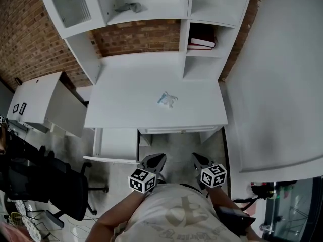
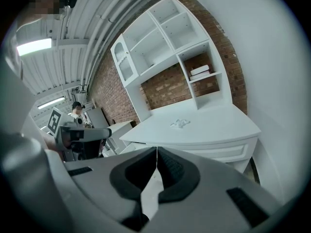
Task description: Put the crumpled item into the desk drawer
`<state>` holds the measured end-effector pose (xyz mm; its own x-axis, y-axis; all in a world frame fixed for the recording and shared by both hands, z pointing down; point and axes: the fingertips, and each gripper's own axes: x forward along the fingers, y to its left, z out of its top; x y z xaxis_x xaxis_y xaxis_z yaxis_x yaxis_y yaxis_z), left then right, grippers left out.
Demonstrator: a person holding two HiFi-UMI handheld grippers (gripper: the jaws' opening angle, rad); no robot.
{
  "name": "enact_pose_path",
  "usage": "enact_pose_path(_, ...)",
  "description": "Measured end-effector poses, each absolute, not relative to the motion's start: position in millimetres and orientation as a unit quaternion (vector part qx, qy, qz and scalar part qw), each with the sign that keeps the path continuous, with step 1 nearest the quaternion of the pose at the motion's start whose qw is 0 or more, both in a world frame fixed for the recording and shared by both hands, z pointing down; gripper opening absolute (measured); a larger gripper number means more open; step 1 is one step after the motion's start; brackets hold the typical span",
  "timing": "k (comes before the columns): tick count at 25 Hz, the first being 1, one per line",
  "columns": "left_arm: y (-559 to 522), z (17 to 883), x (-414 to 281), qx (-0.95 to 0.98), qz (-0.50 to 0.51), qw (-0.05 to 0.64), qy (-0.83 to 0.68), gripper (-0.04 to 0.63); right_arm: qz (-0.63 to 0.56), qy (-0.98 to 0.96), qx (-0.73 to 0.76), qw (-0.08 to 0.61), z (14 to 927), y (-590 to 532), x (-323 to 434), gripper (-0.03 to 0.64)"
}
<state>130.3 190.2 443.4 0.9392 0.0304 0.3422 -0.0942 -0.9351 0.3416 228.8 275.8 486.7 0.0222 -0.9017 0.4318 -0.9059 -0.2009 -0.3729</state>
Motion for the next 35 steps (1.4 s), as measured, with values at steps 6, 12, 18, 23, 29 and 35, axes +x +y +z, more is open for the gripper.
enact_pose_path(6, 169.1, 446.1, 118.2, 0.968, 0.178, 0.179, -0.005, 0.025, 0.301, -0.625, 0.721, 0.004, 489.7, 251.5, 218.9, 0.023)
enact_pose_path(12, 147.6, 447.9, 103.4, 0.969, 0.171, 0.180, -0.008, 0.025, 0.292, -0.633, 0.717, 0.019, 490.0, 227.1, 203.4, 0.023)
enact_pose_path(18, 128.4, 449.0, 88.5, 0.969, 0.165, 0.185, -0.022, 0.025, 0.290, -0.637, 0.714, 0.026, 489.8, 212.4, 193.1, 0.023)
enact_pose_path(23, 117.4, 449.4, 80.8, 0.968, 0.161, 0.188, -0.032, 0.025, 0.289, -0.638, 0.714, 0.029, 488.3, 202.9, 193.0, 0.023)
enact_pose_path(29, 111.0, 457.0, 72.2, 0.966, 0.167, 0.194, -0.039, 0.025, 0.295, -0.640, 0.709, 0.031, 493.8, 192.4, 189.4, 0.023)
enact_pose_path(35, 94.5, 460.3, 73.4, 0.965, 0.168, 0.196, -0.051, 0.025, 0.297, -0.649, 0.700, 0.032, 498.5, 172.2, 192.5, 0.023)
